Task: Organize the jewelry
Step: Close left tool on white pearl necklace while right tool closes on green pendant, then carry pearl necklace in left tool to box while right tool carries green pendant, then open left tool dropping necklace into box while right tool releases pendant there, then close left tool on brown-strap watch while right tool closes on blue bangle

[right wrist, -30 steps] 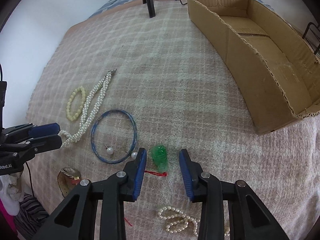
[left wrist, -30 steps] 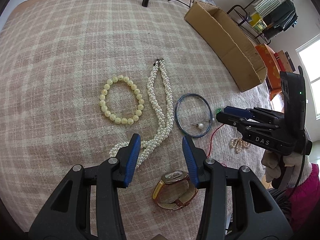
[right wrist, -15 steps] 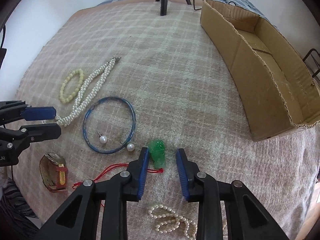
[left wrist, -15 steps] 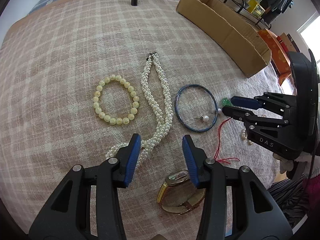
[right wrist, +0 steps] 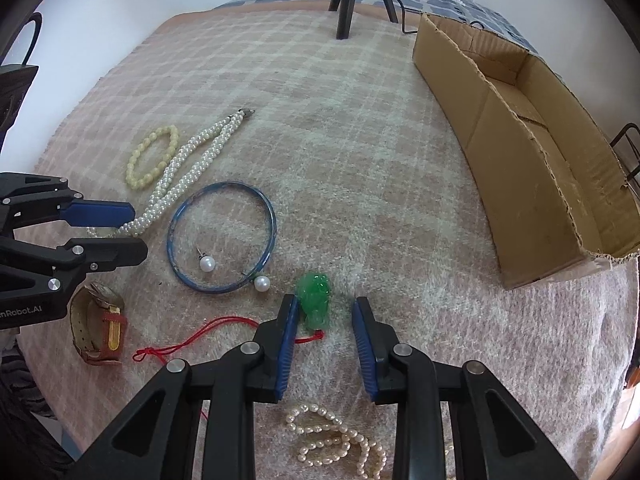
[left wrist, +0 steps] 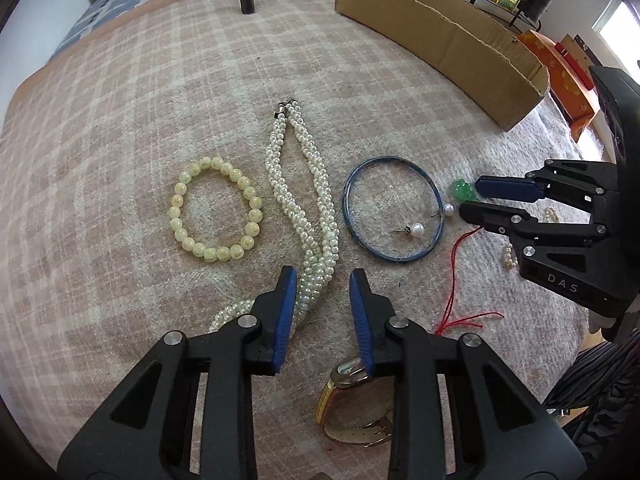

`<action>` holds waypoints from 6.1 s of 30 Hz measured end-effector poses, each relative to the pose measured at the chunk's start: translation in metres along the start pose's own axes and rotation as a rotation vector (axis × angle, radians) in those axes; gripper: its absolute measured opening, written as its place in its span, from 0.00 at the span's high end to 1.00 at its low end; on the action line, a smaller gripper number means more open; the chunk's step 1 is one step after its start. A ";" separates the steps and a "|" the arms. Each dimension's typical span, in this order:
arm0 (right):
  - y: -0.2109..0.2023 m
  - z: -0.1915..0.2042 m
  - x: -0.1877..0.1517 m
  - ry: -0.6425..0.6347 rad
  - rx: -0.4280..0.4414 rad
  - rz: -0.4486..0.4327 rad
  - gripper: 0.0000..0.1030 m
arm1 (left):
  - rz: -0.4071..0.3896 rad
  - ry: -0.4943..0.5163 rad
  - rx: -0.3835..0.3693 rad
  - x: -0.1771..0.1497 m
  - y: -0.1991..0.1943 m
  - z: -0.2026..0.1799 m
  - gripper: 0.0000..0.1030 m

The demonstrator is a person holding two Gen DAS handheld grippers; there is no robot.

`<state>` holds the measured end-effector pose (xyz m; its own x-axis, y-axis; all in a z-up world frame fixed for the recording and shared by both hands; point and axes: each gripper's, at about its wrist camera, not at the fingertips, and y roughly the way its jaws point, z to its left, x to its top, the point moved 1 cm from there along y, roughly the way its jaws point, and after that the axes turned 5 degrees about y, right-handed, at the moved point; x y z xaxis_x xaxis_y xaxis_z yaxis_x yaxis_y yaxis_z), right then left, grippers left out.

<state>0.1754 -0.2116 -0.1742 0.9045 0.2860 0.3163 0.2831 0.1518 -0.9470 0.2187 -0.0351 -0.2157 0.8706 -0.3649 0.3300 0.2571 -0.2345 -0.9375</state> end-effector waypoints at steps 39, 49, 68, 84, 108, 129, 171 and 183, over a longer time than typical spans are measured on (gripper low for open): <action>-0.068 0.012 0.020 0.002 0.050 -0.191 0.88 | -0.277 -0.178 -0.141 0.026 -0.103 0.038 0.95; -0.125 0.007 0.035 0.029 0.085 -0.342 0.88 | -0.410 -0.170 -0.170 0.047 -0.154 0.027 0.95; -0.211 -0.080 0.077 0.176 0.048 -0.579 0.88 | -0.559 -0.068 -0.179 0.135 -0.226 -0.013 0.95; -0.179 -0.149 0.090 0.223 -0.076 -0.530 0.88 | -0.542 -0.020 -0.206 0.245 -0.187 -0.049 0.95; -0.091 -0.197 0.090 0.275 -0.076 -0.346 0.87 | -0.300 -0.060 -0.181 0.296 -0.025 -0.085 0.95; -0.133 -0.163 0.068 0.229 -0.192 -0.393 0.01 | -0.401 -0.057 -0.077 0.259 -0.100 -0.075 0.32; -0.117 -0.014 0.043 0.029 0.120 -0.319 0.39 | -0.329 -0.234 -0.067 -0.037 -0.155 0.033 0.42; -0.050 -0.001 0.053 0.004 0.202 -0.108 0.61 | -0.145 -0.235 -0.129 -0.079 -0.089 0.022 0.60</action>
<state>0.2091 -0.2046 -0.1102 0.8736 0.2545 0.4149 0.3094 0.3676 -0.8770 0.1367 0.0342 -0.1611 0.9059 -0.1043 0.4105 0.3434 -0.3864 -0.8560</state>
